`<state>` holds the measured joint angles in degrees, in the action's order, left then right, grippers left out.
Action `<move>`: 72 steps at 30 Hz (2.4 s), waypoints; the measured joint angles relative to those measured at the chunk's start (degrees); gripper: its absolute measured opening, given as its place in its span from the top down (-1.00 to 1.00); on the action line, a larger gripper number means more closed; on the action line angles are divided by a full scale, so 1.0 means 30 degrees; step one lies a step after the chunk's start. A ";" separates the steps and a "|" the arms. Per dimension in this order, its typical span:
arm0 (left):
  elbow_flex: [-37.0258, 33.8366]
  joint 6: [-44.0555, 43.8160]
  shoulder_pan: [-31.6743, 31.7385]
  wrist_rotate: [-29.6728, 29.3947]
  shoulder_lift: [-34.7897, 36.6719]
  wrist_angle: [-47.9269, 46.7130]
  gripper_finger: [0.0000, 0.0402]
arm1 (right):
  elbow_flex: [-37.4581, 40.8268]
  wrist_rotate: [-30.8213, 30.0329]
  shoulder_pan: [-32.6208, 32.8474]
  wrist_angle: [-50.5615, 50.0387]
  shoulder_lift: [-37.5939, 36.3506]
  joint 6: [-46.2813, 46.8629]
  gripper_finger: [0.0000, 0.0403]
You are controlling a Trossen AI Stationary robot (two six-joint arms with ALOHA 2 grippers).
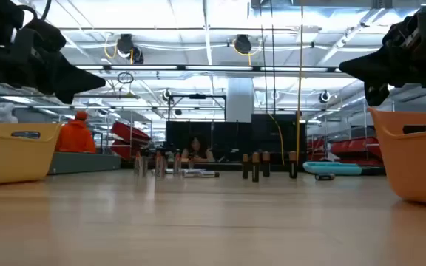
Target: Sort batteries
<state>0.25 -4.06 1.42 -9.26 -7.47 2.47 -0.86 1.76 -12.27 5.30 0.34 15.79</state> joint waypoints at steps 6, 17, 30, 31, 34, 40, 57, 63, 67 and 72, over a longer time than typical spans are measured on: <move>0.0000 -0.0004 -0.0003 0.0001 0.0003 0.0003 0.93 | 0.0000 0.0001 -0.0001 0.0000 0.0000 0.0000 1.00; 0.0000 -0.0004 -0.0003 0.0000 0.0003 0.0004 0.93 | 0.0000 0.0001 -0.0003 0.0000 0.0000 0.0003 1.00; 0.0000 0.0002 0.0004 0.0000 0.0003 -0.0002 0.93 | 0.0000 0.0001 0.0000 0.0000 0.0000 0.0000 1.00; 0.0000 0.0001 -0.0003 0.0002 0.0001 0.0004 0.93 | 0.0000 -0.0001 0.0000 0.0000 0.0000 0.0000 1.00; 0.0000 -0.0002 -0.0001 0.0002 0.0001 0.0002 0.93 | 0.0000 -0.0001 0.0000 0.0000 0.0000 0.0000 1.00; 0.0000 -0.0004 0.0000 0.0004 -0.0001 0.0004 0.93 | 0.0000 0.0001 0.0000 0.0000 0.0000 0.0000 1.00; 0.0000 0.0672 0.0019 -0.1333 -0.0004 0.0121 0.93 | 0.0000 0.0001 -0.0004 0.0000 0.0000 0.0007 1.00; 0.0000 -0.3231 0.0047 -0.2471 -0.0004 0.0264 0.93 | 0.0000 -0.0691 -0.0015 0.0471 0.0045 0.1851 1.00; 0.0000 -0.1434 0.0050 -0.3933 -0.0004 0.0405 0.93 | 0.0000 -0.1762 -0.0021 0.0464 0.0077 0.3783 1.00; 0.0000 -0.0183 0.0053 -0.5809 -0.0004 0.0514 0.93 | 0.0000 -0.1609 -0.0022 0.0800 0.0066 0.5894 1.00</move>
<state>0.25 -4.61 1.58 -26.68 -7.49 4.01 -0.86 -3.07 -12.34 7.70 0.54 33.47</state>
